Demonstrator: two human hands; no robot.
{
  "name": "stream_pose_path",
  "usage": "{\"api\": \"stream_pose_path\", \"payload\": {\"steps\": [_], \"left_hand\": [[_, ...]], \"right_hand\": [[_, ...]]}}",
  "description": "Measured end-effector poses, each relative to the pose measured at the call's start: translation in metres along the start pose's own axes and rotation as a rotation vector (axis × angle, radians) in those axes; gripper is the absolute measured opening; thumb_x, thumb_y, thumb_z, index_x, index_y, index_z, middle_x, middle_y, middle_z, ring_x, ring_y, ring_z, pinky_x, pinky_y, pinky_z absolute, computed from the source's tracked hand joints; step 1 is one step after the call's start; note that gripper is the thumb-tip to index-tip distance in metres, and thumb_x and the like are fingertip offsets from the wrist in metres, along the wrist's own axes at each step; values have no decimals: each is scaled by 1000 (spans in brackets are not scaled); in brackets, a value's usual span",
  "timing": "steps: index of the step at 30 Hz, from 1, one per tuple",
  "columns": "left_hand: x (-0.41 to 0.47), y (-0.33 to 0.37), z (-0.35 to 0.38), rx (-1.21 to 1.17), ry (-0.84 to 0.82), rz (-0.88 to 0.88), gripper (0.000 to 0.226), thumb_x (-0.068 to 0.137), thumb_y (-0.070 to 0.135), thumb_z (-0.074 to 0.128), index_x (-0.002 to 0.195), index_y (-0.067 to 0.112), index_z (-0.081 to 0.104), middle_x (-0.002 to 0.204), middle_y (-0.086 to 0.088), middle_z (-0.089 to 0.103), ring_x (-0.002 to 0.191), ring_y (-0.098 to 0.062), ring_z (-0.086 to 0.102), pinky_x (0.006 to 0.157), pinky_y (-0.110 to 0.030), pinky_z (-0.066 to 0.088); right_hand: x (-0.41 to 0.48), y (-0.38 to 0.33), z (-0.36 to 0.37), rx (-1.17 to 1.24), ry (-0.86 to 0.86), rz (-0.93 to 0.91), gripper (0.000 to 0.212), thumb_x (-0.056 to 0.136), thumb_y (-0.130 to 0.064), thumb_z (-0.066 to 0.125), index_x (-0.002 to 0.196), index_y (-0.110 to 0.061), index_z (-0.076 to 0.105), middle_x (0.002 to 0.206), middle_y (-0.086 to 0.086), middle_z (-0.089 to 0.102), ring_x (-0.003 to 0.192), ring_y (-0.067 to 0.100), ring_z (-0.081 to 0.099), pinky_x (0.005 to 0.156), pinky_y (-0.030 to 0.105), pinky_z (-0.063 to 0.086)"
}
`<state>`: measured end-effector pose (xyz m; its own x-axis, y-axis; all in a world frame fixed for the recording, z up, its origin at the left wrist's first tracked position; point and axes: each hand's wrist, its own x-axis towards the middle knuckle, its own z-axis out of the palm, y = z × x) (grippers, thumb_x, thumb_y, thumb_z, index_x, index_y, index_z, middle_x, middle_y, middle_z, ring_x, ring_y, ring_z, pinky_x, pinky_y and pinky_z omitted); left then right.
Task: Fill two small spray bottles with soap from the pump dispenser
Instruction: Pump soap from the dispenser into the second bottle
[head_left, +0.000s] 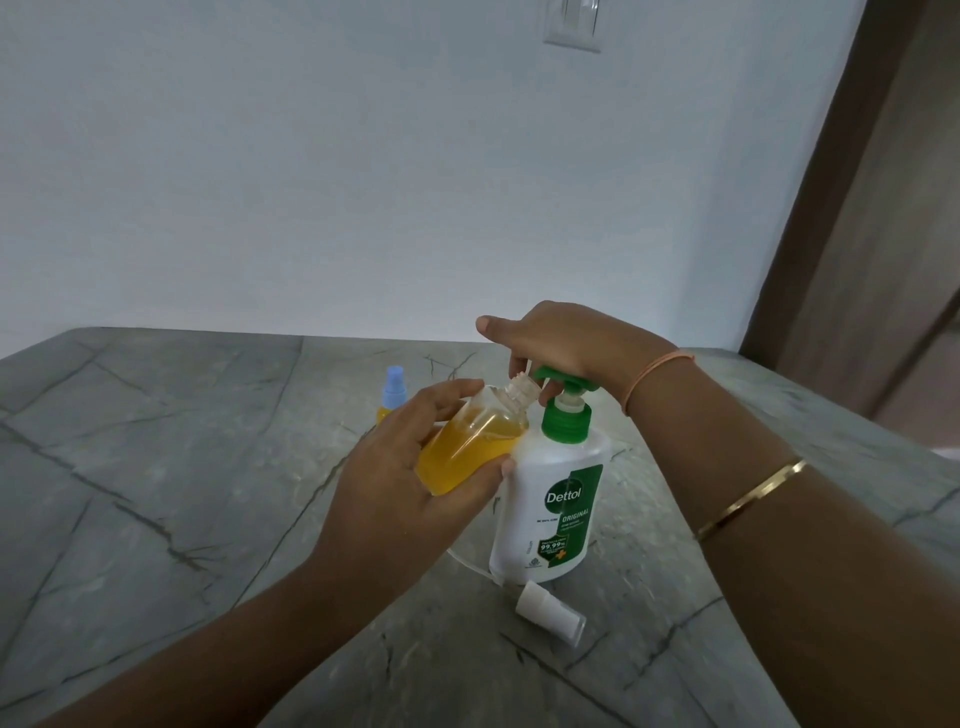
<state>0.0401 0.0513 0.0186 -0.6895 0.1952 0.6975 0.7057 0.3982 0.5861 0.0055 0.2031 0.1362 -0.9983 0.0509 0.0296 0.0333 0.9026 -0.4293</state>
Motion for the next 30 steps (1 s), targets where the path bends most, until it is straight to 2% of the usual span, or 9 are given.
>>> {"api": "stream_pose_path", "payload": {"steps": [2,6,10,14,17,21,25,30], "left_hand": [[0,0,0,-1,5,-2,53,67,62,59,115,50,41,101,40,48,99,16,49,74,-12,41],[1,2,-1,-28,10,-1,50,66,64,54,113,51,42,101,37,52,101,16,48,72,-10,41],[1,3,-1,-31,10,6,52,66,64,54,115,48,43,102,35,53,101,13,50,72,-11,43],[0,2,0,-33,7,7,51,66,64,55,114,50,42,104,33,54,101,9,52,75,-17,48],[0,1,1,-35,6,20,48,66,64,55,111,53,42,102,34,54,102,11,51,74,-15,48],[0,2,2,-36,8,4,51,65,64,55,113,50,43,106,31,55,101,6,54,77,-23,52],[1,2,1,-27,14,3,52,65,64,55,114,50,42,107,29,56,100,5,54,78,-25,52],[1,2,1,-25,7,-7,49,64,66,55,111,56,41,104,35,53,101,12,51,78,-23,51]], "right_hand": [[0,0,3,15,-7,5,50,94,-55,35,103,-11,55,70,-1,60,56,13,58,64,26,47],[-2,3,5,61,-29,26,51,94,-57,36,102,-11,55,74,3,61,72,22,60,76,31,47],[-1,1,6,10,-4,16,53,94,-57,33,104,-11,58,83,6,63,73,22,58,71,29,43],[-2,0,2,-10,11,-2,52,95,-56,33,97,-9,57,70,0,59,53,11,56,56,23,43],[-3,-1,-4,1,-4,-3,56,95,-55,33,107,-7,58,72,1,59,56,12,58,58,24,45],[-4,-2,-3,36,-24,8,59,96,-54,33,118,-5,56,70,-2,56,52,11,56,59,24,46],[-5,-3,1,42,-32,20,59,96,-54,32,119,-6,56,67,-2,58,53,12,56,64,27,46],[-5,-1,4,13,-26,29,59,95,-56,31,116,-7,58,69,-2,58,59,13,55,56,23,40]]}}
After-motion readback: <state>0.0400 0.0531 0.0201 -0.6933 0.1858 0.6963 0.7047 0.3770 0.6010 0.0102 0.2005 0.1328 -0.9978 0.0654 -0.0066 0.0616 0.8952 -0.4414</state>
